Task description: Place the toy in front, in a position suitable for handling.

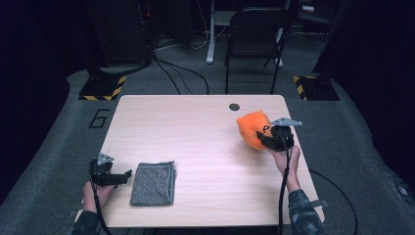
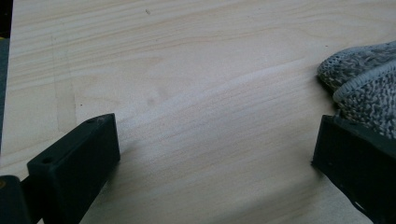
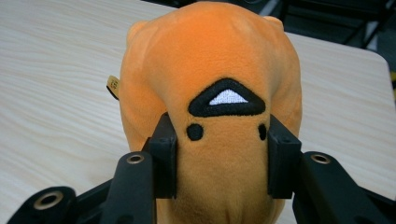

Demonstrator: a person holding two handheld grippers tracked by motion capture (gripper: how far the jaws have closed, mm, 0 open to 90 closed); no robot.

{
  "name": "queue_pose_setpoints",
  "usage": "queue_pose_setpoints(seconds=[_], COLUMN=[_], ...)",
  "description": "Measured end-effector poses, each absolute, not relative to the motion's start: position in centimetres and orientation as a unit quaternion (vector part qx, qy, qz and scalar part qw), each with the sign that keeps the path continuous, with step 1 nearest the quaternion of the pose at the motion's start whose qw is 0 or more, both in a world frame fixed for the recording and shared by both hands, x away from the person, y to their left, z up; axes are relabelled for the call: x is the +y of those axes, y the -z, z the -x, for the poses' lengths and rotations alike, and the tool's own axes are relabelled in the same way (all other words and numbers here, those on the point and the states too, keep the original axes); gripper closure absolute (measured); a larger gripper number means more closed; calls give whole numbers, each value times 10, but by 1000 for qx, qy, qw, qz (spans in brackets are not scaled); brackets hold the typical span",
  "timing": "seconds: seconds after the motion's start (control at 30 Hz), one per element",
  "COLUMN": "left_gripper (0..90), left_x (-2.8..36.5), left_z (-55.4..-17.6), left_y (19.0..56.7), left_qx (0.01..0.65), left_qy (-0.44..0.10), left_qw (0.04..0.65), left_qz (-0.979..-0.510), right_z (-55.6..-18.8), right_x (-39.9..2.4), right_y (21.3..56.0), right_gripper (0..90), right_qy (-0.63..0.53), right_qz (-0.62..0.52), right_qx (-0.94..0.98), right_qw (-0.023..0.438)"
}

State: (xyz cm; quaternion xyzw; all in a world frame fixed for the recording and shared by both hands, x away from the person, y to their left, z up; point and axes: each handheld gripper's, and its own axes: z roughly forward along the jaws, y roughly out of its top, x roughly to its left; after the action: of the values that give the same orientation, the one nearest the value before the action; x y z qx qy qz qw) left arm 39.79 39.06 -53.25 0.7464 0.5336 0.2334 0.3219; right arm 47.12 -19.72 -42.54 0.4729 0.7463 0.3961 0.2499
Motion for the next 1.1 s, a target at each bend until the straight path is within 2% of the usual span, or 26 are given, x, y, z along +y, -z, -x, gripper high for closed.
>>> queue_pose_setpoints(seconds=[0.57,0.87,1.1], left_gripper=[3,3,3], left_x=[391,391,391], left_z=[-398,-398,-398], left_y=[532,533,533], left_qx=[533,534,534], left_qy=[-232,-233,-233], left_qw=[321,322,322], left_qz=[-747,-746,-746], right_z=[-450,-444,-452], right_x=[-139,-112,-102], right_y=[402,409,417], right_gripper=[544,544,542], right_qy=[-437,-433,-423], right_qz=[-318,-252,-215], right_qx=[815,845,859], right_qw=[209,186,190])
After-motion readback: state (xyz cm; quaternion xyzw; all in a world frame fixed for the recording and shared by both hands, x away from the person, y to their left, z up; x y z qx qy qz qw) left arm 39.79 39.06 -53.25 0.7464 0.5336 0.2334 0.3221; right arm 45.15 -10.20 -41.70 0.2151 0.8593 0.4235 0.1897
